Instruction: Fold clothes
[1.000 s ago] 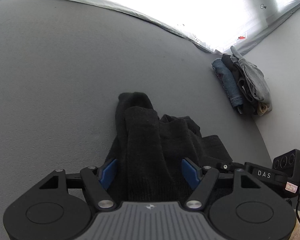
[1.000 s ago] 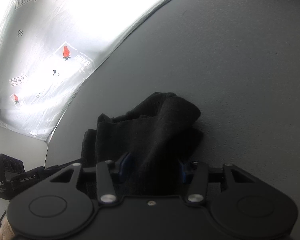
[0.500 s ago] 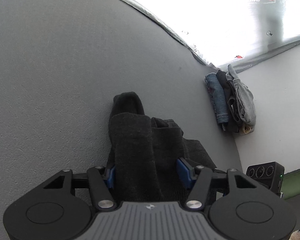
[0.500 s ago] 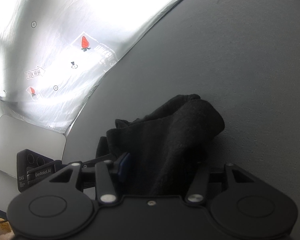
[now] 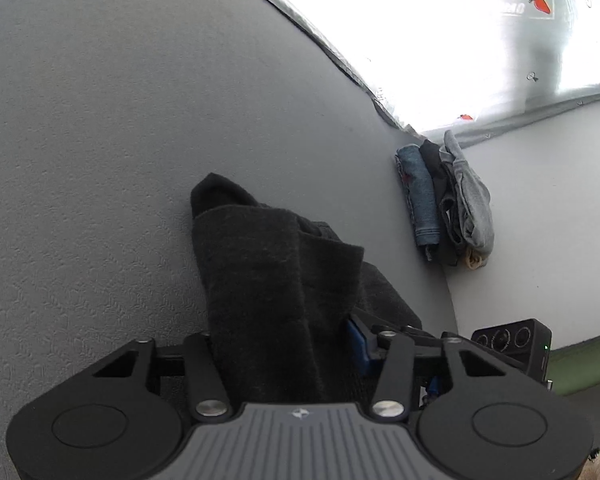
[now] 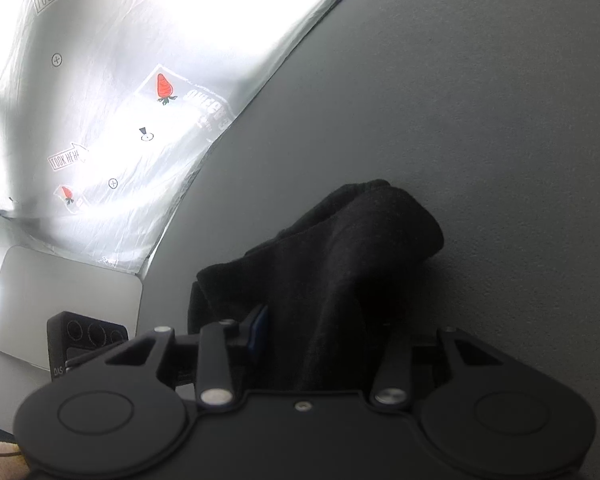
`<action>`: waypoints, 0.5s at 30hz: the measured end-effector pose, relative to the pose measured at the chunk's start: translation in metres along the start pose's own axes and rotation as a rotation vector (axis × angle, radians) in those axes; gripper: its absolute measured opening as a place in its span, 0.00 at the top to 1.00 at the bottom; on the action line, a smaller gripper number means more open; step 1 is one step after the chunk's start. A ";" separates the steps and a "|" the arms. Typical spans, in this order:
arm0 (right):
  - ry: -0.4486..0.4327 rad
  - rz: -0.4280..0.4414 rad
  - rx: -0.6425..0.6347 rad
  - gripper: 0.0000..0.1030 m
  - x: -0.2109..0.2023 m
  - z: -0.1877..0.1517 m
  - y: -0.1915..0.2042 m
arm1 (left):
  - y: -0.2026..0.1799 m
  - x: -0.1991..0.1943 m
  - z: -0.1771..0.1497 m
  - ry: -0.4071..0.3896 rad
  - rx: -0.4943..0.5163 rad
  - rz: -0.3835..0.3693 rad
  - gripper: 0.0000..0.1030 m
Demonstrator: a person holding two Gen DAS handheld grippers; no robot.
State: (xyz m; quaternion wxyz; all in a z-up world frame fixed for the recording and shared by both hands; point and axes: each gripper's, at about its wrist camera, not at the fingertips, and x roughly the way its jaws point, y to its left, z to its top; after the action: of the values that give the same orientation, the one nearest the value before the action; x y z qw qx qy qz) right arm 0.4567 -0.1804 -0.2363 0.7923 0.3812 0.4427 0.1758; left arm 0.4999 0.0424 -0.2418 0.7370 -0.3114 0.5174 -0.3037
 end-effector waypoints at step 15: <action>-0.359 0.146 0.018 0.79 -0.150 0.004 0.035 | -0.148 -0.016 -0.009 -0.156 0.223 -0.205 0.65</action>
State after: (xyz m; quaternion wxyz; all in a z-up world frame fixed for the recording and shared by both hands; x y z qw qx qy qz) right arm 0.3804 -0.2518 -0.1235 0.8403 0.4445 0.2671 0.1582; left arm 0.4683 -0.0388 -0.1202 0.7702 -0.3012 0.3871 -0.4077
